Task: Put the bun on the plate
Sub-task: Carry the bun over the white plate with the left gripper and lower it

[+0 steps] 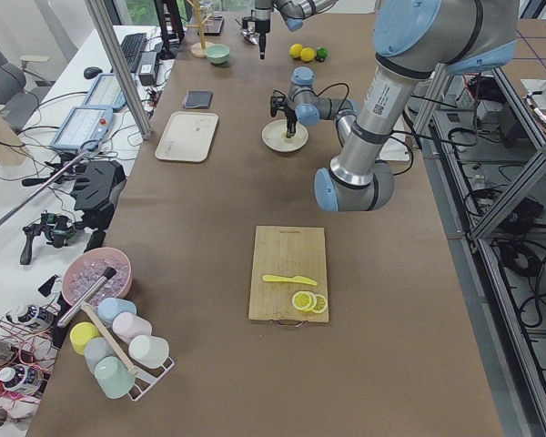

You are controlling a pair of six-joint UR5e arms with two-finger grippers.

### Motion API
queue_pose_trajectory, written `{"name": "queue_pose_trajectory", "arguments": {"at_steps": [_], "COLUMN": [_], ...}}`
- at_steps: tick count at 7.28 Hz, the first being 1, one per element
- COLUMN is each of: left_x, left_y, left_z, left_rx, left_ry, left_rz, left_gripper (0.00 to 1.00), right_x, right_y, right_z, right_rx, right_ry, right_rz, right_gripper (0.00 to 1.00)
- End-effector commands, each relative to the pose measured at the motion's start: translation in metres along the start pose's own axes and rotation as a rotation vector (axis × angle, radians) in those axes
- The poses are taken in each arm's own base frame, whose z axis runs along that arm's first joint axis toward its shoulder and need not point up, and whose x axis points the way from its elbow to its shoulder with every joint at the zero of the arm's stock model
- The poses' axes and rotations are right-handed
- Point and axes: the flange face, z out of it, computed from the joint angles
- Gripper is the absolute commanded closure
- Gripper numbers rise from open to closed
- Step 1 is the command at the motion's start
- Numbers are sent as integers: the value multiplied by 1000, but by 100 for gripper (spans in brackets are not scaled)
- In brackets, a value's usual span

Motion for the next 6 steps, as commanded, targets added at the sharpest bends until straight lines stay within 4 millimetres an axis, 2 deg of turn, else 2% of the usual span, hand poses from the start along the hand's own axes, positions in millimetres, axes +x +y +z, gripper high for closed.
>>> {"name": "queue_pose_trajectory", "arguments": {"at_steps": [1, 3, 4, 5, 6], "left_x": [0, -1, -1, -1, -6], "left_y": [0, -1, -2, -10, -27], "left_z": [0, 0, 0, -8, -25], "left_rx": [5, 6, 7, 16, 39], "left_ry": [0, -1, -3, 7, 26], "left_rz": [0, 0, -2, -4, -11], "left_gripper": [49, 36, 33, 28, 15], "right_x": [-1, -1, -1, -3, -3], "right_y": [0, 0, 0, 0, 0], "right_z": [1, 2, 1, 1, -2], "right_rx": [-2, -4, -2, -2, 3], "right_ry": [-1, -1, -1, -2, -5], "right_rz": [-1, -2, -1, -4, -5], "right_gripper": [0, 0, 0, 0, 0]}}
